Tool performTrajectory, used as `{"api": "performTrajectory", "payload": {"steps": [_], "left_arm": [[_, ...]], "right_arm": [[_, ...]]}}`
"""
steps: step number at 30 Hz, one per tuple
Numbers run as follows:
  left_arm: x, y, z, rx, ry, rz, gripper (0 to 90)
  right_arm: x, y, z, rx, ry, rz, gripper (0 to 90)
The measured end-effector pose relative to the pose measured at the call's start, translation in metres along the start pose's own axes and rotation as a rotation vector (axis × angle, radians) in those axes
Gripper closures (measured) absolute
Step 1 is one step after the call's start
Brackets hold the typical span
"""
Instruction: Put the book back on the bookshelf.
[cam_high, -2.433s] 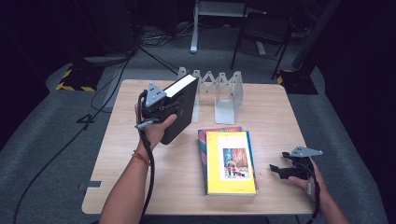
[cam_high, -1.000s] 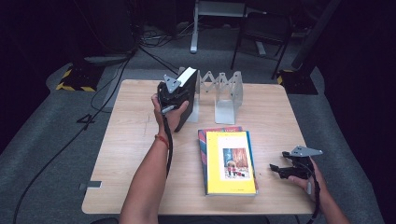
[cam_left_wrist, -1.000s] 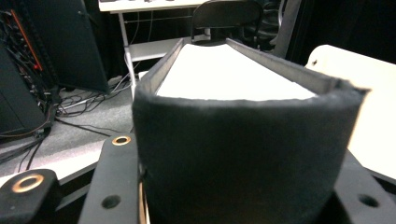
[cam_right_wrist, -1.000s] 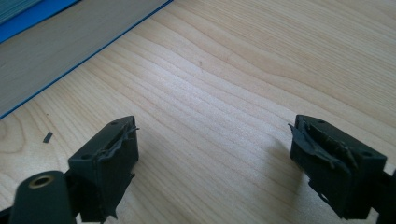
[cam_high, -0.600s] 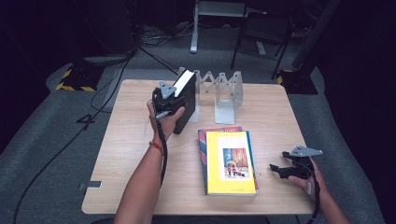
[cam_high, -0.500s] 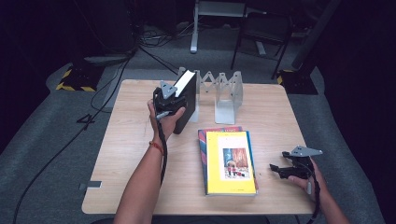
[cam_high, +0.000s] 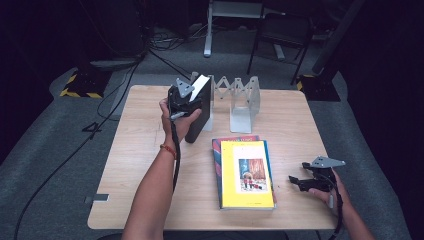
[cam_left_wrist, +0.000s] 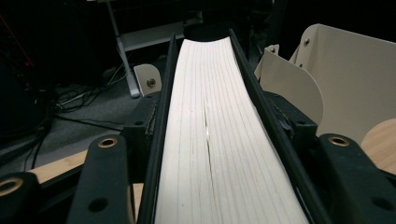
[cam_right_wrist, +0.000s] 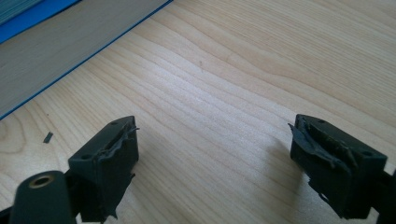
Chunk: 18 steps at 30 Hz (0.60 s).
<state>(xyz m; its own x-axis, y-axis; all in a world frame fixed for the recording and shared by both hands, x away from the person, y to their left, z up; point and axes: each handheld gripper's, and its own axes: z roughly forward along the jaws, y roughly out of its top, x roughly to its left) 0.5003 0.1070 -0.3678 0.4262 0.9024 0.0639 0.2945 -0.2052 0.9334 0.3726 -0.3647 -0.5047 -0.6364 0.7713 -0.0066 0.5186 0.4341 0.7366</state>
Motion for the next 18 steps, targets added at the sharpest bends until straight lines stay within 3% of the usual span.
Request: {"api": "performTrajectory", "payload": {"steps": [3, 8, 11, 18], "left_arm": [[0.001, 0.001, -0.001, 0.000, -0.001, -0.008, 48.1], [0.001, 0.004, 0.000, -0.019, 0.004, -0.062, 51.2], [0.002, 0.011, 0.004, -0.004, 0.002, -0.089, 51.9], [-0.004, 0.023, 0.015, 0.010, 0.051, -0.082, 52.2]], "right_arm": [[0.000, 0.000, 0.000, 0.000, 0.000, 0.001, 15.4], [0.000, 0.000, 0.000, 0.002, 0.001, 0.000, 15.3], [0.000, 0.000, 0.000, 0.002, 0.001, 0.000, 15.4], [0.000, 0.000, 0.000, 0.000, 0.004, 0.000, 15.5]]}}
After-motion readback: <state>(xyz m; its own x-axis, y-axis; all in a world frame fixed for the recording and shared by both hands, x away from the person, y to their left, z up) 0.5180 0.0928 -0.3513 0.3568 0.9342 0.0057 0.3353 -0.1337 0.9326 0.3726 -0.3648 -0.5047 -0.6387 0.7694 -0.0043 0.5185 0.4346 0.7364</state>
